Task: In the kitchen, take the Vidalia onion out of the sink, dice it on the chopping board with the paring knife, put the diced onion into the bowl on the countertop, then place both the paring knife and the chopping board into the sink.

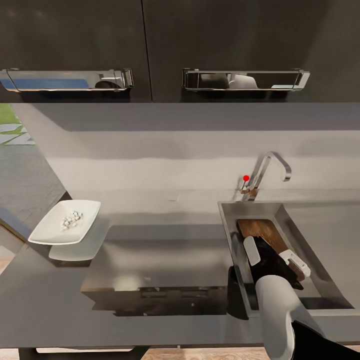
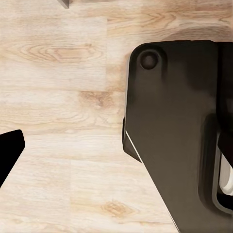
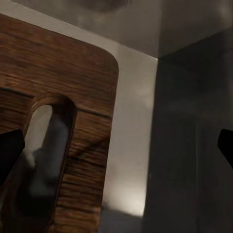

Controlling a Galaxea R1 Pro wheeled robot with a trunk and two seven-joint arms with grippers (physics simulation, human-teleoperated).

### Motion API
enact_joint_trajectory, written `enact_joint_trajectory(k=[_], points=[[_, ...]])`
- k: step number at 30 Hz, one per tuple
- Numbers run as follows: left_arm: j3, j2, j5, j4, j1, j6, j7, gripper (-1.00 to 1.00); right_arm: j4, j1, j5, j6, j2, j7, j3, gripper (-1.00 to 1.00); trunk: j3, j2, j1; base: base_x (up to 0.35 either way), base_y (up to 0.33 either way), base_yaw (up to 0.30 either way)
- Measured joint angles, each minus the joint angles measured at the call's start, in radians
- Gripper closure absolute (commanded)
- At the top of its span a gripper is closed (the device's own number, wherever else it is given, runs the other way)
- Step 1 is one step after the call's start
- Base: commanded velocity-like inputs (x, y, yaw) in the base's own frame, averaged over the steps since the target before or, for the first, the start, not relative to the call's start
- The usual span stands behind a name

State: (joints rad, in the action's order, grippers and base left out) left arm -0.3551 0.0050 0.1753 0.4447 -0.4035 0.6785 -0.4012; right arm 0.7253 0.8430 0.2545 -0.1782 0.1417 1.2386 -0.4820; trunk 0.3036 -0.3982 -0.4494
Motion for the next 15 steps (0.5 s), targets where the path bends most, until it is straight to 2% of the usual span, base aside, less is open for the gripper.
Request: enact_joint_trajectory(k=[1,2,4,7,9,11,12,13,14,15], points=[[0.0,0.0,0.0,0.0,0.0,0.0,0.0,-1.0,0.014,0.0,0.0,-0.001,0.001,0.001,0.001,-1.0,0.0,0.0,0.0,0.0,0.0,0.0],[0.0,0.0,0.0,0.0,0.0,0.0,0.0,-1.0,0.073,0.0,0.0,-0.01,0.003,0.003,0.012,-1.0,0.0,0.0,0.0,0.0,0.0,0.0],[0.0,0.0,0.0,0.0,0.0,0.0,0.0,-1.0,0.194,0.0,0.001,-0.047,0.008,0.004,0.063,-1.0,0.0,0.0,0.0,0.0,0.0,0.0],[0.0,0.0,0.0,0.0,0.0,0.0,0.001,-1.0,0.398,0.0,0.006,-0.213,0.026,0.004,0.181,-1.0,0.0,0.0,0.0,0.0,0.0,0.0],[0.0,0.0,0.0,0.0,0.0,0.0,0.001,-1.0,0.511,0.0,0.008,-0.332,0.032,0.0,0.22,-1.0,0.0,0.0,0.0,0.0,0.0,0.0],[0.0,0.0,0.0,0.0,0.0,0.0,0.001,-1.0,0.592,-0.001,0.011,-0.417,0.032,-0.021,0.237,-1.0,0.0,0.0,0.0,0.0,0.0,0.0],[0.0,0.0,0.0,0.0,0.0,0.0,0.001,-1.0,0.616,-0.002,0.012,-0.445,0.032,-0.048,0.241,-1.0,0.0,0.0,0.0,0.0,0.0,0.0],[0.0,0.0,0.0,0.0,0.0,-0.001,0.001,-1.0,0.648,-0.013,0.013,-0.506,0.032,-0.204,0.247,-1.0,0.0,0.0,0.0,0.0,0.0,0.0],[0.0,0.0,0.0,0.0,0.0,-0.001,0.0,-1.0,0.652,-0.019,0.011,-0.518,0.032,-0.244,0.248,-1.0,0.0,0.0,0.0,0.0,0.0,0.0],[0.0,0.0,0.0,0.0,0.0,-0.001,0.0,-1.0,0.655,-0.033,0.007,-0.538,0.032,-0.317,0.248,-1.0,0.0,0.0,0.0,0.0,0.0,0.0]])
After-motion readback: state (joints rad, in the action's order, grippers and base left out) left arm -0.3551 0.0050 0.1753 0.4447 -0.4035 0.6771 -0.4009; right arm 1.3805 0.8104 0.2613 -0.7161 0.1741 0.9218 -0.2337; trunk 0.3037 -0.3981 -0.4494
